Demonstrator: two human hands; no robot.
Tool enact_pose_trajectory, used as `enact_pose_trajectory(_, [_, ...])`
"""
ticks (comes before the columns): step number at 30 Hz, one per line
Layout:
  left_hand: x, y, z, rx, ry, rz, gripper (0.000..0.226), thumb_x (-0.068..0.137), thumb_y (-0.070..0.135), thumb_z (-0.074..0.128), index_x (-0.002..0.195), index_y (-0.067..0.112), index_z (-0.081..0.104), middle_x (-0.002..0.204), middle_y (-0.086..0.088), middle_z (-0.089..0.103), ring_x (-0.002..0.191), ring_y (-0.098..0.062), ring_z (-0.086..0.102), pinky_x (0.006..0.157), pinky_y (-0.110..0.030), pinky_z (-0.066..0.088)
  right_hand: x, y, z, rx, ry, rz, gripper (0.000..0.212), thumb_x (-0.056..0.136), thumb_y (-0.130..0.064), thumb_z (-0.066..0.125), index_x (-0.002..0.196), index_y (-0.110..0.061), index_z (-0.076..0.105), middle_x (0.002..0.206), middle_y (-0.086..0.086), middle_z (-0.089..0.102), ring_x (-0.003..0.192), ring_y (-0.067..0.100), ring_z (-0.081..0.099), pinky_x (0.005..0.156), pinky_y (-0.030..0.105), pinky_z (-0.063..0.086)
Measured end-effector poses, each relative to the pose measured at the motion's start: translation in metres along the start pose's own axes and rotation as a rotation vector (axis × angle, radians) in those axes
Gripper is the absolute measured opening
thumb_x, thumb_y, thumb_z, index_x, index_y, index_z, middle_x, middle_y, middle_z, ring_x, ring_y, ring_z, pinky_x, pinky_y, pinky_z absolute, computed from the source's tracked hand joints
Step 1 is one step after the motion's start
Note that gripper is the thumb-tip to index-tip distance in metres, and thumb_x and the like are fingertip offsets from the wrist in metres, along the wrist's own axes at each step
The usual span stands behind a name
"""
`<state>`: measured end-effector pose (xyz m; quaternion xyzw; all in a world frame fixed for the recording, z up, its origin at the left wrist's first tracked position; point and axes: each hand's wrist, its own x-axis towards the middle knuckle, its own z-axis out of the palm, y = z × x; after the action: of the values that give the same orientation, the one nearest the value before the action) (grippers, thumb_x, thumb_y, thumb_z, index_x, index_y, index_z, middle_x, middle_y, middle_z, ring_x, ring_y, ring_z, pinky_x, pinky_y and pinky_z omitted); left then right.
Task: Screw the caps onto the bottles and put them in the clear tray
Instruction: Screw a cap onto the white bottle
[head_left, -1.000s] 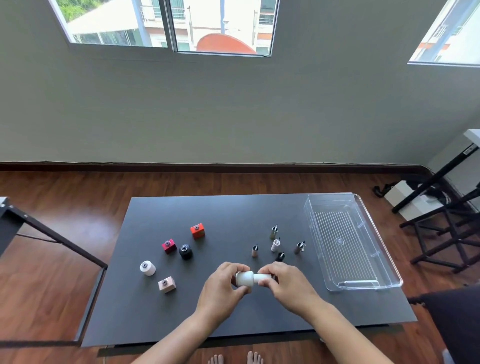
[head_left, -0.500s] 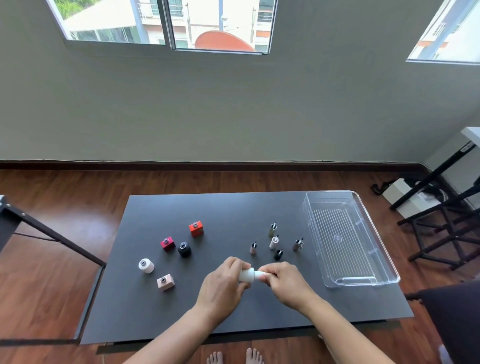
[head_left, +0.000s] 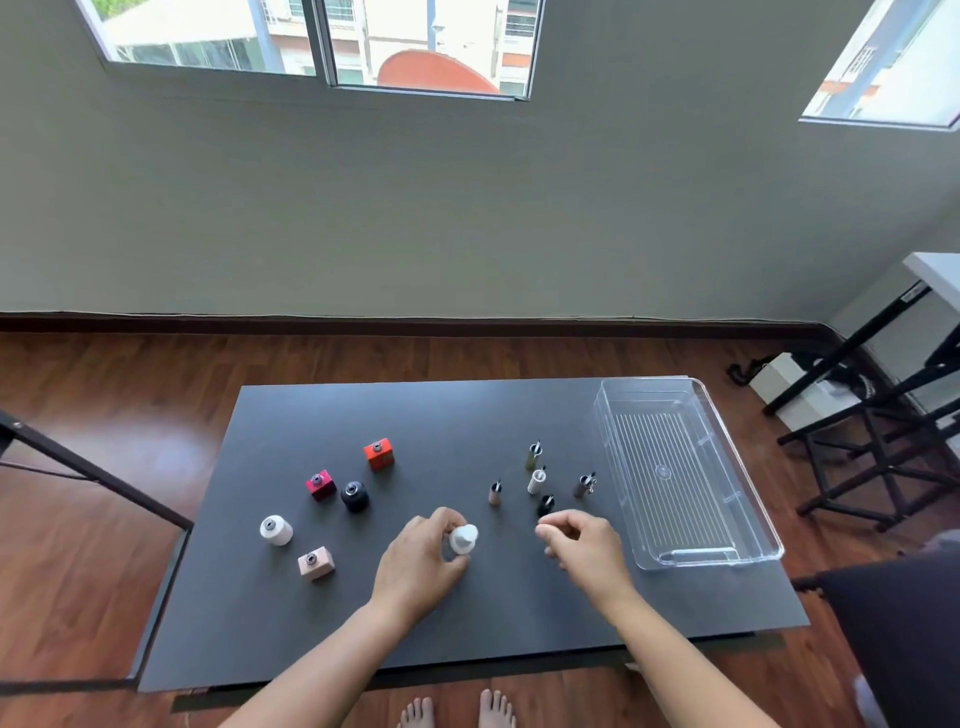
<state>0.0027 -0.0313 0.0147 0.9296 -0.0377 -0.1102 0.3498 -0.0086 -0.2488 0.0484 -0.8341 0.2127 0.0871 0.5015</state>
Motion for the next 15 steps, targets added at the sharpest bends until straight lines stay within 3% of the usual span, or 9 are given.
enact_pose_trajectory(2, [0.005, -0.005, 0.003, -0.025, -0.003, -0.054, 0.025, 0.074, 0.036, 0.064, 0.095, 0.04, 0.051, 0.088, 0.015, 0.061, 0.089, -0.006, 0.053, 0.073, -0.029, 0.047, 0.011, 0.008, -0.003, -0.046, 0.084, 0.049, 0.009, 0.079, -0.018, 0.072, 0.086, -0.023, 0.071, 0.075, -0.004, 0.071, 0.075, 0.017, 0.068, 0.075, 0.037, 0.055])
enact_pose_trajectory(5, [0.012, -0.009, 0.007, -0.018, 0.007, -0.066, 0.027, 0.073, 0.035, 0.07, 0.095, 0.038, 0.054, 0.091, 0.019, 0.058, 0.093, -0.005, 0.05, 0.074, -0.029, 0.046, 0.024, 0.016, 0.001, -0.14, 0.102, 0.067, 0.033, 0.08, -0.023, 0.072, 0.111, -0.018, 0.064, 0.091, -0.001, 0.065, 0.085, 0.017, 0.062, 0.077, 0.028, 0.046])
enact_pose_trajectory(7, [0.015, -0.009, 0.009, -0.033, 0.015, -0.081, 0.027, 0.074, 0.035, 0.071, 0.094, 0.039, 0.055, 0.091, 0.018, 0.057, 0.094, -0.005, 0.05, 0.073, -0.028, 0.046, 0.03, 0.015, 0.007, -0.177, 0.079, 0.047, 0.041, 0.08, -0.023, 0.072, 0.119, -0.019, 0.059, 0.102, 0.001, 0.061, 0.09, 0.017, 0.061, 0.084, 0.031, 0.048])
enact_pose_trajectory(11, [0.021, -0.006, 0.01, -0.047, 0.027, -0.101, 0.026, 0.074, 0.034, 0.07, 0.094, 0.04, 0.054, 0.088, 0.018, 0.057, 0.094, -0.004, 0.05, 0.07, -0.024, 0.041, 0.038, 0.012, 0.018, -0.247, 0.066, 0.019, 0.045, 0.081, -0.023, 0.07, 0.124, -0.024, 0.057, 0.109, 0.0, 0.059, 0.102, 0.019, 0.059, 0.095, 0.037, 0.047])
enact_pose_trajectory(15, [0.022, -0.006, 0.01, -0.046, 0.03, -0.105, 0.026, 0.075, 0.034, 0.069, 0.095, 0.04, 0.054, 0.09, 0.019, 0.057, 0.094, -0.004, 0.051, 0.07, -0.024, 0.041, 0.044, 0.011, 0.02, -0.295, 0.068, -0.006, 0.033, 0.083, -0.021, 0.067, 0.115, -0.025, 0.061, 0.102, -0.004, 0.057, 0.102, 0.019, 0.058, 0.09, 0.032, 0.045])
